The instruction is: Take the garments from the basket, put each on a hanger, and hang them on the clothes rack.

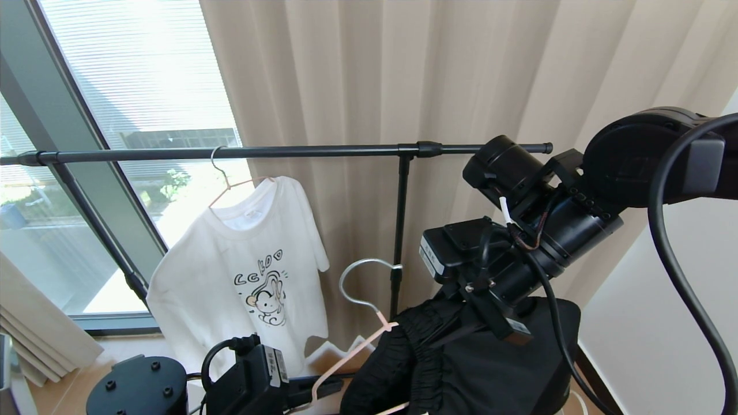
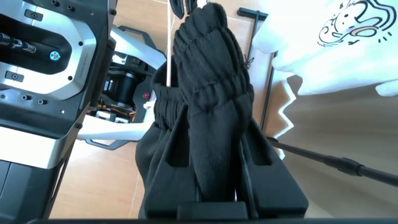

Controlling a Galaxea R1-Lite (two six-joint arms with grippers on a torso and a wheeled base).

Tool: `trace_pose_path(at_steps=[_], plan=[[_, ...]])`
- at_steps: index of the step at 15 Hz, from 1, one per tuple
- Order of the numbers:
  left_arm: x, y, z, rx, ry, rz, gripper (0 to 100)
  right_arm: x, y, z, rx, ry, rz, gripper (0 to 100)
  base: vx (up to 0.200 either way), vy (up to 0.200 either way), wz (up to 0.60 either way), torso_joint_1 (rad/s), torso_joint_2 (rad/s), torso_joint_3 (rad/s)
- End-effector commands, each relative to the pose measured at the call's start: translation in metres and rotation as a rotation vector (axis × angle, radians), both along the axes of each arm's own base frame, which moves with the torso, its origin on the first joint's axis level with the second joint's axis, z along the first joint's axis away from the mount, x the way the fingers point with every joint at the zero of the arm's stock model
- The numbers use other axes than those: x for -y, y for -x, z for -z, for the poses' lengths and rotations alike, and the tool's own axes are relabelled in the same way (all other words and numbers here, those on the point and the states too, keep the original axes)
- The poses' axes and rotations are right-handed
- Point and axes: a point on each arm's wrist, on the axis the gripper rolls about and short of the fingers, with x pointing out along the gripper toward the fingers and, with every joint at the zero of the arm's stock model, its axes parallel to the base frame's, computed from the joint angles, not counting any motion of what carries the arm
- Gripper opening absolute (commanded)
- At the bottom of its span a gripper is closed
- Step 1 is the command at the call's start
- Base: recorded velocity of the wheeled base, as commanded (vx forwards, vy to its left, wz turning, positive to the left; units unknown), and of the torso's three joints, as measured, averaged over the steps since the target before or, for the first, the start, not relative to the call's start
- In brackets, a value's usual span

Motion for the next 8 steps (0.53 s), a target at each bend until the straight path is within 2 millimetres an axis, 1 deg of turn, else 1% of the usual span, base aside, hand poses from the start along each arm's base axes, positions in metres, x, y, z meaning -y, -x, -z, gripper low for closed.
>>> trace_pose_path(at_steps=[1,3,8], plan=[[-0.0008,-0.0003,-0.0009,0.002,0.003,-0.005,100,-0.0001,0.0006,-0.0003,-0.001,-0.002,-0.002,0,0.000,0.000,0.00,0.000,0.00,0.000],[-0.0008,-0.0003,-0.0009,0.003,0.003,-0.004,100,0.0000,0.0005,-0.0002,0.000,-0.001,-0.002,0,0.000,0.000,0.00,0.000,0.00,0.000],[-0.0093,-0.0068,-0.0037,0.010,0.013,-0.059,100,0.0018,0.0030,-0.0029,0.001,-0.001,-0.002,0,0.000,0.000,0.00,0.000,0.00,0.000]])
